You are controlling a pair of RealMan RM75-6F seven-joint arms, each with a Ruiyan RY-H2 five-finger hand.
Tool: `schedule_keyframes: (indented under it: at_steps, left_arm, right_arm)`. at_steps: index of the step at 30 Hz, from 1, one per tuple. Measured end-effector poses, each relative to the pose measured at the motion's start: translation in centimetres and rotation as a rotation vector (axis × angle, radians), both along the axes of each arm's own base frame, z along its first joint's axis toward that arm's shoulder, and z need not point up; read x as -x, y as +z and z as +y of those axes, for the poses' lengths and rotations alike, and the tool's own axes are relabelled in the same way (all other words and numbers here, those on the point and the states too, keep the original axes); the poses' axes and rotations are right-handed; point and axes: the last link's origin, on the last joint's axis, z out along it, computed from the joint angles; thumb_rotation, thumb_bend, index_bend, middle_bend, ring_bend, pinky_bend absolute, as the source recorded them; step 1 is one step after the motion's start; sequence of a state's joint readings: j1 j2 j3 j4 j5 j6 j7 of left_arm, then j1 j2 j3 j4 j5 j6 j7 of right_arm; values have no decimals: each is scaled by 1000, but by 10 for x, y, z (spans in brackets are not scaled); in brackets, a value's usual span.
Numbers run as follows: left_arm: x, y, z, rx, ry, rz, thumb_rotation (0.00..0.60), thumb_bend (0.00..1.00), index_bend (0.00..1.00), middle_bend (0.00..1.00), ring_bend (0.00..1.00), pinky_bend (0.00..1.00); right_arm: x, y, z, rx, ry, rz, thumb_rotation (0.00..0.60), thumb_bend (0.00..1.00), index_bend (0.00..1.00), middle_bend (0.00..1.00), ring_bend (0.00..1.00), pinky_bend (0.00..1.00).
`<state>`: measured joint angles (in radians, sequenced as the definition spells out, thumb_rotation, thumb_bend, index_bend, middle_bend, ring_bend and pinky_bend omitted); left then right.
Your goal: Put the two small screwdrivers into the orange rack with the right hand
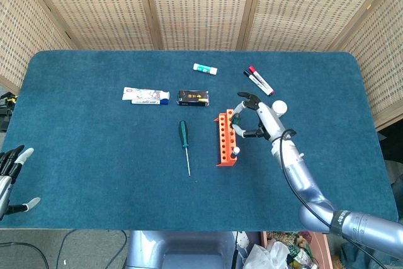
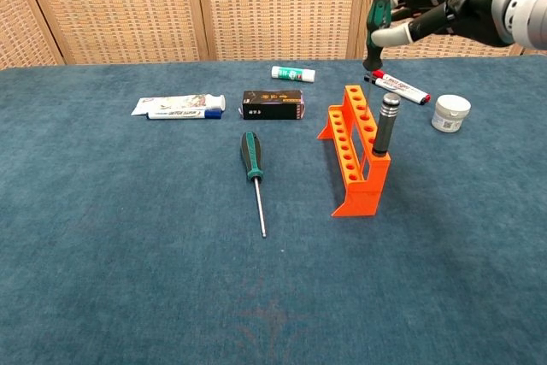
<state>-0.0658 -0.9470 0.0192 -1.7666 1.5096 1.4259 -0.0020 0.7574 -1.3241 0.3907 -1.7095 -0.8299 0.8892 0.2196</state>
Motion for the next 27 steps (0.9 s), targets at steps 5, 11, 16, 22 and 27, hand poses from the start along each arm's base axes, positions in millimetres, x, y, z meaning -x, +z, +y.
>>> schedule_keyframes:
  at_steps: [5, 11, 16, 22, 27]
  left_arm:
    - [0, 0, 0, 1, 2, -1, 600, 0, 0, 0, 0, 0]
    - [1, 1, 1, 1, 3, -1, 600, 0, 0, 0, 0, 0]
    - [1, 0, 1, 3, 3, 0, 600, 0, 0, 0, 0, 0]
    - [1, -1, 1, 5, 5, 2, 600, 0, 0, 0, 0, 0]
    - [1, -1, 2, 7, 5, 4, 600, 0, 0, 0, 0, 0]
  right_arm:
    - [3, -10, 0, -9, 10, 42, 600, 397, 640, 105, 0, 100]
    - [4, -19, 0, -6, 30, 100, 600, 398, 640, 105, 0, 101]
    - [6, -23, -2, 0, 33, 139, 600, 397, 640, 105, 0, 101]
    - [7, -29, -4, 3, 34, 173, 600, 397, 640, 105, 0, 100]
    - [8, -31, -4, 1, 41, 200, 600, 397, 640, 105, 0, 100]
